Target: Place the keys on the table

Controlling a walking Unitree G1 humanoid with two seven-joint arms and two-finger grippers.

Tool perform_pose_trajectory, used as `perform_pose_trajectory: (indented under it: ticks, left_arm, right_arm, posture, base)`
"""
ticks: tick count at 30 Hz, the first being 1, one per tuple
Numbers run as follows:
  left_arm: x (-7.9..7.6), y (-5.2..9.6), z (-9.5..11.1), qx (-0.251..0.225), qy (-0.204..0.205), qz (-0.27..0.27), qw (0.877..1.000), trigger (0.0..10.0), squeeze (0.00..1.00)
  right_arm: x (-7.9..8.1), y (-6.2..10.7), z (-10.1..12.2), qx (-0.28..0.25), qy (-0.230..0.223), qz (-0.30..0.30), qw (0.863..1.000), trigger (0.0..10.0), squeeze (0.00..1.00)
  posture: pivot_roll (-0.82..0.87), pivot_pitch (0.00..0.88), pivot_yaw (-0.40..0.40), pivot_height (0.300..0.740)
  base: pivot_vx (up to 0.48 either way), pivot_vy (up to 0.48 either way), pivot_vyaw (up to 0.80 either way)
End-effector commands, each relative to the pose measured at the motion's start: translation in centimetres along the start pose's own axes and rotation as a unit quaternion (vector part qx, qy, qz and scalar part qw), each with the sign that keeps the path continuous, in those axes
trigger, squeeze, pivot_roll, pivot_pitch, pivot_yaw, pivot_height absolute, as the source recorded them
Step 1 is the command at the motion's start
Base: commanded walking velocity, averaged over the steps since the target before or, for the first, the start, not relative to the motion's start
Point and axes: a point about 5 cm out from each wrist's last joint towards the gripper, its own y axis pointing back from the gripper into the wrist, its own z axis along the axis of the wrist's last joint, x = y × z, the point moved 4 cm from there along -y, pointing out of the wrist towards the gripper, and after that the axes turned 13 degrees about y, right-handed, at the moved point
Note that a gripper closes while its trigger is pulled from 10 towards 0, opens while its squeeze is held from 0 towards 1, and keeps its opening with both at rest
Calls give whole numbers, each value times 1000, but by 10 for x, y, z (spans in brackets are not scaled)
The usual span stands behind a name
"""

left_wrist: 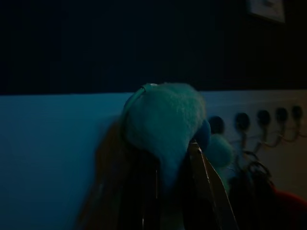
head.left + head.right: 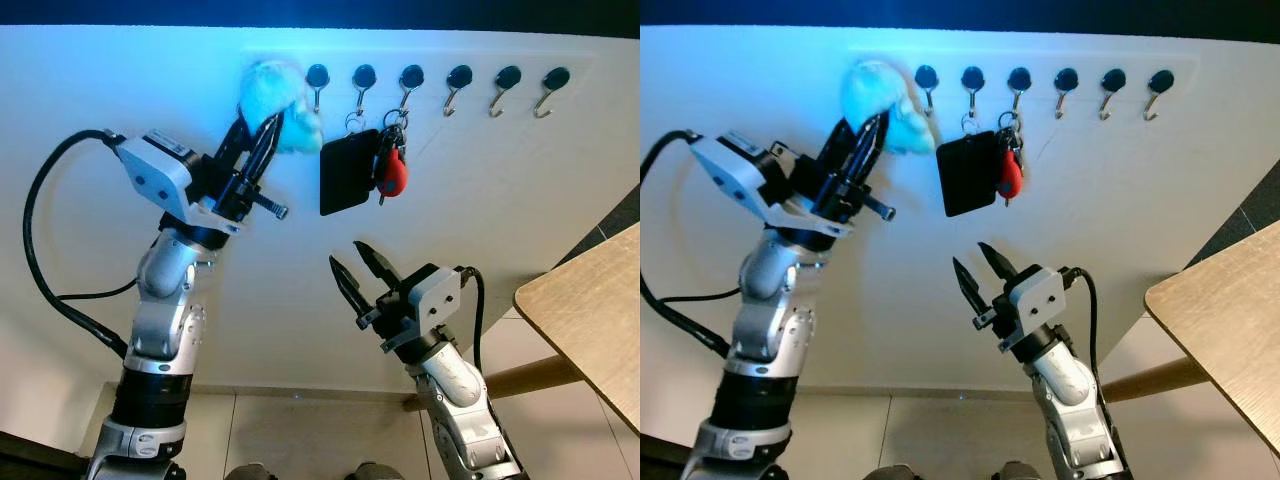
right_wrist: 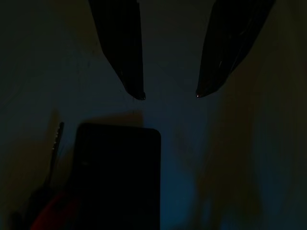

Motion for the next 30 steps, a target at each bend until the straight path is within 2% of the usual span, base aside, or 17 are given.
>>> perform_pose_trajectory:
  ticks: [1, 3, 4, 11, 15, 17, 19, 25, 26, 27, 30]
  left_arm:
    - [10, 1, 7, -3, 3, 11, 1000, 0, 0]
    - [11, 1, 8, -2, 13, 11, 1000, 0, 0]
    - [14, 2, 10, 2, 41, 8, 999, 0, 0]
    - [25, 6, 13, 23, 86, -9, 996, 0, 0]
    - [33, 12, 12, 26, 167, -4, 986, 0, 0]
    - [35, 14, 13, 25, 177, -4, 984, 0, 0]
    - [38, 17, 15, 18, 209, -1, 978, 0, 0]
    - [45, 21, 20, 2, 242, 6, 970, 0, 0]
    - [50, 26, 23, -9, 268, 10, 963, 0, 0]
    - [50, 26, 23, -9, 268, 10, 963, 0, 0]
    - [53, 29, 31, -31, 315, 5, 949, 0, 0]
  right_arm:
    - [3, 0, 1, 1, 0, 3, 1000, 10000, 0]
    - [3, 0, 1, 1, 0, 3, 1000, 10000, 0]
    - [4, 0, 0, 1, -1, 6, 1000, 10000, 0]
    - [6, -1, 0, 0, -2, 11, 1000, 10000, 0]
    - [6, -1, 0, 0, -3, 11, 1000, 10000, 0]
    - [6, -1, 0, 0, -3, 11, 1000, 10000, 0]
    - [7, -1, 0, 0, -3, 11, 1000, 10000, 0]
    - [7, 0, 0, 1, -3, 10, 1000, 10000, 0]
    - [7, 0, 0, 2, -3, 10, 1000, 10000, 0]
    - [7, 0, 0, 2, -3, 10, 1000, 10000, 0]
    - [6, 0, 1, 2, -3, 10, 1000, 10000, 0]
  posture:
    - [30, 73, 11, 740]
    - [30, 73, 11, 740]
    - [30, 73, 11, 740]
    - [40, 76, 6, 740]
    - [38, 80, 8, 740]
    - [38, 80, 8, 740]
    - [37, 81, 9, 740]
    - [35, 85, 10, 740]
    - [33, 85, 9, 740]
    - [33, 85, 9, 740]
    - [34, 90, 9, 740]
  base:
    - [0, 0, 0]
    - [0, 0, 0]
    - [0, 0, 0]
    - [0, 0, 0]
    - [0, 0, 0]
    - [0, 0, 0]
    - [0, 0, 0]
    - [0, 0, 0]
    - [0, 0, 0]
    - [0, 0, 0]
    - [0, 0, 0]
